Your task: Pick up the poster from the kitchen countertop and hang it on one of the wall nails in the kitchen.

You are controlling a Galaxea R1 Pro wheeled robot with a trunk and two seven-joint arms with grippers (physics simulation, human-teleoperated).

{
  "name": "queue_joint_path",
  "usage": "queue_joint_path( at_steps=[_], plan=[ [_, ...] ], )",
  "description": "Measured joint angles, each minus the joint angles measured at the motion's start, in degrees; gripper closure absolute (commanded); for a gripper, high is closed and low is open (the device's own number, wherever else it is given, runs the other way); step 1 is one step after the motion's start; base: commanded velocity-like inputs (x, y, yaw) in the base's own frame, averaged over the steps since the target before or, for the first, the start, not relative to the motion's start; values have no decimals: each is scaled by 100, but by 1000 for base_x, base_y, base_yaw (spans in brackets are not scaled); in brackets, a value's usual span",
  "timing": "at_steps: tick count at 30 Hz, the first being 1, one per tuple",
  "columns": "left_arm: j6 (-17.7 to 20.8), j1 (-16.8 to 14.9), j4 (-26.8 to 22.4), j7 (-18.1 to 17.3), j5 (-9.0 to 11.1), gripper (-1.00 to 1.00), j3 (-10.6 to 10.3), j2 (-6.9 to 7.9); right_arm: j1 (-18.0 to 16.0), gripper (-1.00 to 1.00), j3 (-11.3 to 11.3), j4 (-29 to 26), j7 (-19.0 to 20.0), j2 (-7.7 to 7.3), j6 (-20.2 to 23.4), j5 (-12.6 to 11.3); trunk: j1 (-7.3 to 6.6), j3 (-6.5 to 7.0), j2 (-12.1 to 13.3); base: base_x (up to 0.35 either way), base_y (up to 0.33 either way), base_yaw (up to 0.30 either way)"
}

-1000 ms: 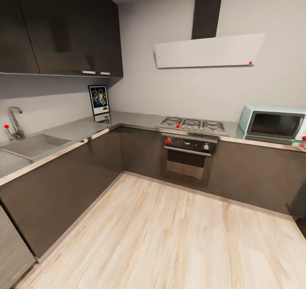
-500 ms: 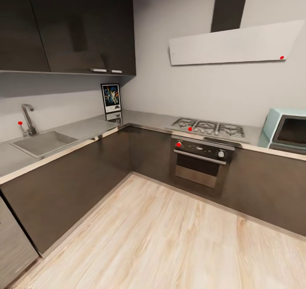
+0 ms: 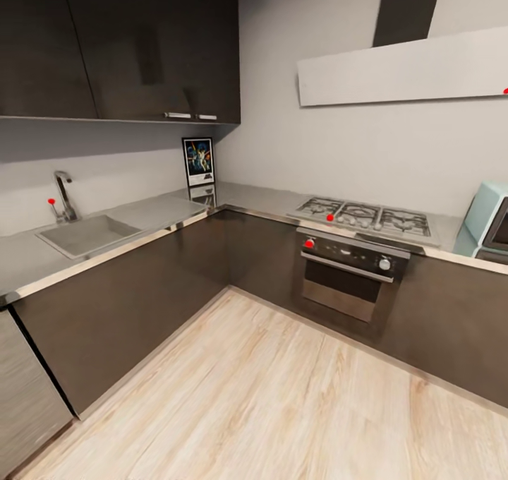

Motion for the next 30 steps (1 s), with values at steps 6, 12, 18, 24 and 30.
queue_joint_path(
  at_steps=[6, 12, 18, 24, 30],
  plan=[
    [7, 1, 8, 5, 1, -100, 6, 0, 0, -100, 0, 0, 0, 0, 0, 0, -132, 108, 241, 0, 0, 0],
    [8, 1, 9, 8, 1, -100, 12, 2, 0, -100, 0, 0, 0, 0, 0, 2, -264, 215, 481, 0, 0, 0],
    [3, 0, 14, -2, 1, -100, 8, 2, 4, -100, -2, 14, 4, -21, 5, 4, -286, 234, 523, 0, 0, 0],
    [0, 0, 22, -9, 1, -100, 8, 2, 15, -100, -6, 12, 7, -26, 3, 3, -287, 234, 523, 26, 0, 0],
    [-1, 1, 18, -15, 1, -100, 12, 9, 17, -100, -3, 9, 8, -26, 1, 5, -289, 234, 522, 246, 0, 0]
  ],
)
